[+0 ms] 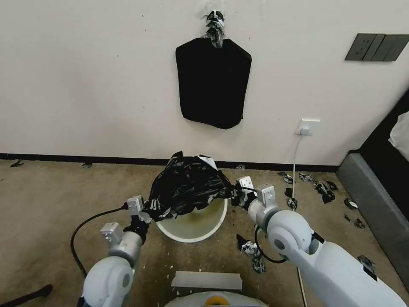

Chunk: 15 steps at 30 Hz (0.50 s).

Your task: Place a trash bag onto the trash bin.

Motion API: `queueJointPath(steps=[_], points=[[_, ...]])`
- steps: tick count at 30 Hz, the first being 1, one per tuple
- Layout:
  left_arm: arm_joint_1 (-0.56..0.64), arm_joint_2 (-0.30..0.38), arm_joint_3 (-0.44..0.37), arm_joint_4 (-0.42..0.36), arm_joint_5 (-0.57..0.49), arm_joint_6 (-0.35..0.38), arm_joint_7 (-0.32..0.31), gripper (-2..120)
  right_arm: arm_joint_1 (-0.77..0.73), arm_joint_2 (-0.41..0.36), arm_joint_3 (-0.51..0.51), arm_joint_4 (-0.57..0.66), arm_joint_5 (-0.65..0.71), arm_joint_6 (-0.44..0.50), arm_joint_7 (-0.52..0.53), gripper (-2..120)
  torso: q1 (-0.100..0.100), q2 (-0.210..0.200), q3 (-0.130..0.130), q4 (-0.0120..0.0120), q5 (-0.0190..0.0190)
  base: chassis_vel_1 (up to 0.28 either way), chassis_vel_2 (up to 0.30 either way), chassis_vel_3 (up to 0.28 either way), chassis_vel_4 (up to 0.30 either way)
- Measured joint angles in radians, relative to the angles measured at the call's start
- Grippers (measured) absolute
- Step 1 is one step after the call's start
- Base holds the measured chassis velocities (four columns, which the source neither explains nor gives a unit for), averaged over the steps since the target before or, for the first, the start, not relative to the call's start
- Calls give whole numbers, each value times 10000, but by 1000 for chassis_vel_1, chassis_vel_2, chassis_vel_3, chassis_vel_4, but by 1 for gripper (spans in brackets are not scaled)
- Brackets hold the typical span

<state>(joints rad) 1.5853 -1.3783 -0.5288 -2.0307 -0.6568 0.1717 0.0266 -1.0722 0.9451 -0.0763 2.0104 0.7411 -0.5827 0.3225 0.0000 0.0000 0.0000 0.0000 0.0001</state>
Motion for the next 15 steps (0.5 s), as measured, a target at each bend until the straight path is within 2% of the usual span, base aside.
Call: queueJointPath(steps=[2,7,13,15], points=[[-42,-122,-38,-104,-554,87,-193,3,-66,-125,-17,18,-80,-98,-202,0,0,0,0,0,0,0,0,0,0],[-114,-310,-71,-249,-1173,522,-621,4,-243,-351,-109,33,-519,-65,-575,0,0,0,0,0,0,0,0,0,0],[-218,-497,-117,-305,-1272,850,-1112,4,-416,-534,-206,147,-773,87,-1091,0,0,0,0,-1,-1,0,0,0,0],[-177,-471,-138,-306,-1078,934,-1110,4,-416,-590,-216,105,-886,510,-1412,0,0,0,0,-1,-1,0,0,0,0]])
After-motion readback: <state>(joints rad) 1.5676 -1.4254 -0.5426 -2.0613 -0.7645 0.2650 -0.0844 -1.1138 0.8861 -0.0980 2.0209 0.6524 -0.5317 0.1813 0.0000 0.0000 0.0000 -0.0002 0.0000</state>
